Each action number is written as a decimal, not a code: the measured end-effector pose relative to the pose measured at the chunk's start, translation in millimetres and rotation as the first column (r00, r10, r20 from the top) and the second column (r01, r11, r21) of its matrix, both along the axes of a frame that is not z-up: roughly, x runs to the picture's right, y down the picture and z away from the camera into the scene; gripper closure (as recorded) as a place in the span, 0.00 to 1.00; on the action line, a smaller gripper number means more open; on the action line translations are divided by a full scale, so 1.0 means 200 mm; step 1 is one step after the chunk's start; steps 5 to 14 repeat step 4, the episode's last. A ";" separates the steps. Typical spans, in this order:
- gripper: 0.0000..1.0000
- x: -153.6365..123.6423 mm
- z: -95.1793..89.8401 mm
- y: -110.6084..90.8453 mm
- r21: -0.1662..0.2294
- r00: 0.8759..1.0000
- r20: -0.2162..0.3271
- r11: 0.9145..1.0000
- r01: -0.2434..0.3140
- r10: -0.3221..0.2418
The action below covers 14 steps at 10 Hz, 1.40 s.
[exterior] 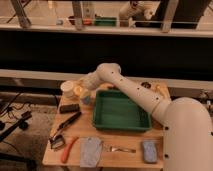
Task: Place apple in plastic cup
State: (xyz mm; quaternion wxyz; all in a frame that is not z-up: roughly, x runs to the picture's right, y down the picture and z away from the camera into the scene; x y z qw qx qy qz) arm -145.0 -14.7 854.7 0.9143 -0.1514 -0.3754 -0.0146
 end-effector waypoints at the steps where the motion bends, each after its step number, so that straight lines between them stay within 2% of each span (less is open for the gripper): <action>1: 0.91 0.02 0.03 0.00 -0.008 1.000 -0.003 1.000 -0.013 0.013; 4: 0.91 0.04 0.08 0.00 -0.021 0.999 -0.007 0.999 -0.033 0.033; 14: 0.91 0.04 0.08 0.00 -0.021 0.999 -0.007 0.999 -0.033 0.033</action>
